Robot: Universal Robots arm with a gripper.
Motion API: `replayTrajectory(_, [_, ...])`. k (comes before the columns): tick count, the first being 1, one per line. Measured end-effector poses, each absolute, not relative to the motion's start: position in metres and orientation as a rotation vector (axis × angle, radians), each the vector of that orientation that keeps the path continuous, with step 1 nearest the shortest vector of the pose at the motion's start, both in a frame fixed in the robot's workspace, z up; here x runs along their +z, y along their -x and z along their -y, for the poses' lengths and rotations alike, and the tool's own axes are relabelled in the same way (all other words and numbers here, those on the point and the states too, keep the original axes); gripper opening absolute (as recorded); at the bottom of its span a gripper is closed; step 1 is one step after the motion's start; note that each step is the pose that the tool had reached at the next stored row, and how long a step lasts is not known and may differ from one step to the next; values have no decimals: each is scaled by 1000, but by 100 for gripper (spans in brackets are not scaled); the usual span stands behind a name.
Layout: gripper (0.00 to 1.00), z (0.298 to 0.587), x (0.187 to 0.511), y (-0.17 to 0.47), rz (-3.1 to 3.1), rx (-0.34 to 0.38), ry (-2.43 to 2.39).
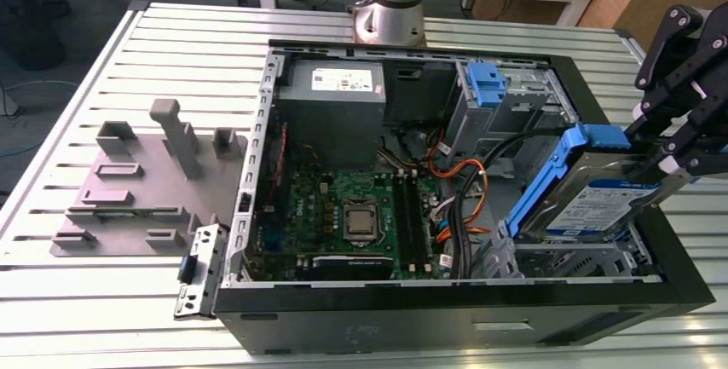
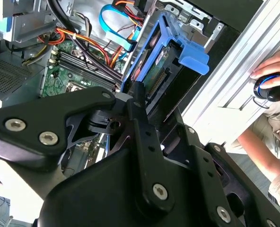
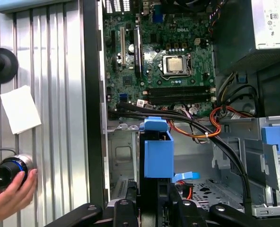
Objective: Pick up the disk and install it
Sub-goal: 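Insert the disk into the insertion slot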
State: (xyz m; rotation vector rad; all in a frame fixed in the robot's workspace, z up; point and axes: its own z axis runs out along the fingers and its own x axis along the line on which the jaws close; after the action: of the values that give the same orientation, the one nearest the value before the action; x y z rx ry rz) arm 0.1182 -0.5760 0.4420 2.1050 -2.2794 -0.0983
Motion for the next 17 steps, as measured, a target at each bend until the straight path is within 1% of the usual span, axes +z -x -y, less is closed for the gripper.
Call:
replayTrajectory(8, [35,576,436,-118,2279,-98,-2105])
replayTrajectory(17, [35,576,437,-118,2279,-99,-2105])
